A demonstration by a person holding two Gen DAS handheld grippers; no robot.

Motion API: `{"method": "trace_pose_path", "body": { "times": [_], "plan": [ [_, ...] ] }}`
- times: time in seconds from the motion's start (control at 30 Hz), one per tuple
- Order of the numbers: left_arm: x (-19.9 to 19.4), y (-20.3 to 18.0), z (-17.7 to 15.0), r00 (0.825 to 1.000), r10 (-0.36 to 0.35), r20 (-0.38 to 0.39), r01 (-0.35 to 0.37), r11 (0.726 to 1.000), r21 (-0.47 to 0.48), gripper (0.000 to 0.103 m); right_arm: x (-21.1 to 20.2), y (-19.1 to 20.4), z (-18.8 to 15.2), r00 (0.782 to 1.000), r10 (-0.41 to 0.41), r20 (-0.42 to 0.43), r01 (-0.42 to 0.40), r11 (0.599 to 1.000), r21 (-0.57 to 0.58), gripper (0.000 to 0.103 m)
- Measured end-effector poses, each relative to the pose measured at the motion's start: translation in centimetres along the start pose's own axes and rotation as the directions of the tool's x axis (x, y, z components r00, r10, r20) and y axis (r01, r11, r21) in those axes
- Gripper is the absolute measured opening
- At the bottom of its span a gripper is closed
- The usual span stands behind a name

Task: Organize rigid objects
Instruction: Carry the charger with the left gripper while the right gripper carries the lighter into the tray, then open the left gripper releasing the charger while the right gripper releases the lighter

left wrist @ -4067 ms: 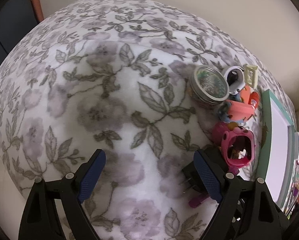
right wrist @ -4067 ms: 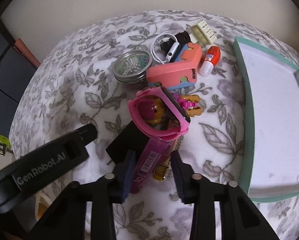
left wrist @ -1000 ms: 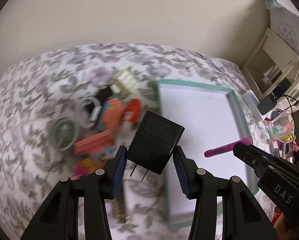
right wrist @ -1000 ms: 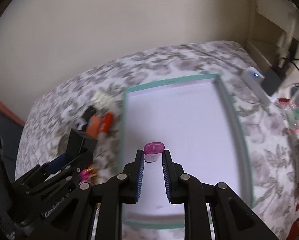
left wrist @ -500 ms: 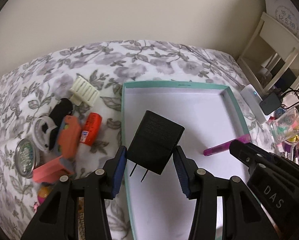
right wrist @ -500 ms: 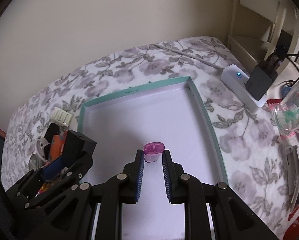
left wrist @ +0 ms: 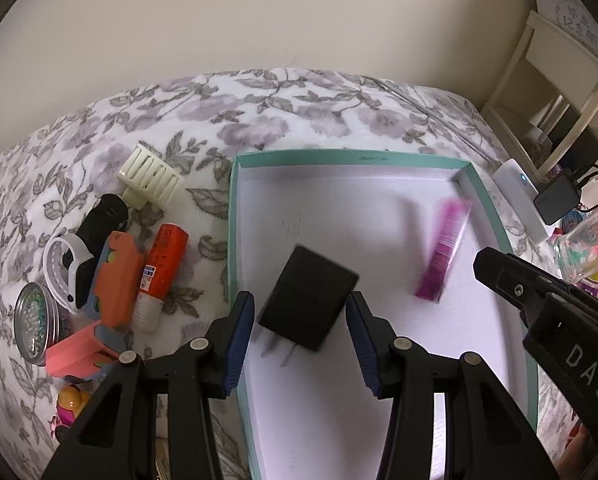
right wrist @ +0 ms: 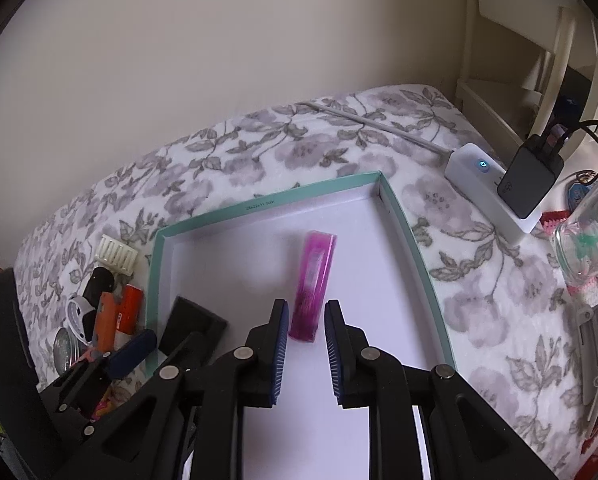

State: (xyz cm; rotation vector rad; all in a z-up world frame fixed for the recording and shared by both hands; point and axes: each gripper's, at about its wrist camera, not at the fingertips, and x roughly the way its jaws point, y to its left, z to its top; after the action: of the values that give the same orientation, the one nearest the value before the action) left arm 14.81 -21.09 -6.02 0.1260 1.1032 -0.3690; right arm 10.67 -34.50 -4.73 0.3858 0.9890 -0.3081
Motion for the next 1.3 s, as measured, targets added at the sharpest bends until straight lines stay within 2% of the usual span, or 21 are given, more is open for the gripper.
{"method": "trace_pose_path", "body": {
  "times": [0.37,0.4,0.47,0.5,0.63,0.7,0.73,0.8,1.1,1.3],
  "plan": [
    [-1.3,1.2,0.7,1.000,0.015,0.017,-0.014,0.999,-0.044,0.051,-1.2,-0.5,0.4,1.000,-0.023,0.019,0.023,1.000,-0.003,0.022],
    [-1.6,1.5,0.9,0.999,0.022,0.023,-0.020,0.998,-0.055,0.054,-1.3,-0.5,0.4,1.000,-0.024,0.019,0.024,1.000,-0.006,0.024],
    [-1.9,2.1,1.1,0.999,0.034,0.030,-0.032,0.997,-0.071,0.065,-1.3,-0.5,0.4,0.999,-0.030,0.016,0.030,0.999,-0.013,0.037],
    [-2.1,2.4,1.2,0.999,0.042,0.034,-0.039,0.996,-0.084,0.065,-1.3,-0.5,0.4,0.999,-0.033,0.018,0.034,0.999,-0.015,0.046],
    [-2.5,4.1,1.5,0.997,0.063,0.039,-0.057,0.989,-0.136,0.068,-1.2,-0.3,0.3,0.999,-0.041,0.019,0.042,0.999,-0.027,0.055],
    [-2.5,4.8,1.5,0.996,0.075,0.037,-0.068,0.985,-0.161,0.079,-1.1,-0.1,0.3,0.999,-0.045,0.020,0.046,0.998,-0.033,0.065],
    [-2.6,5.1,1.6,0.996,0.079,0.038,-0.071,0.983,-0.172,0.085,-1.1,-0.1,0.3,0.999,-0.046,0.023,0.047,0.998,-0.037,0.067],
    [-2.7,5.9,1.6,0.996,0.084,0.038,-0.075,0.977,-0.198,0.085,-1.0,0.1,0.2,0.999,-0.044,0.024,0.045,0.998,-0.048,0.068],
    [-4.0,7.6,1.4,0.992,0.118,0.039,-0.105,0.963,-0.248,0.087,-1.0,1.1,-0.3,0.999,-0.043,0.031,0.046,0.996,-0.081,0.083],
    [-5.5,8.5,0.8,0.991,0.127,0.034,-0.113,0.956,-0.271,0.088,-1.4,1.6,-0.8,0.999,-0.039,0.030,0.041,0.996,-0.081,0.088]
  ]
}}
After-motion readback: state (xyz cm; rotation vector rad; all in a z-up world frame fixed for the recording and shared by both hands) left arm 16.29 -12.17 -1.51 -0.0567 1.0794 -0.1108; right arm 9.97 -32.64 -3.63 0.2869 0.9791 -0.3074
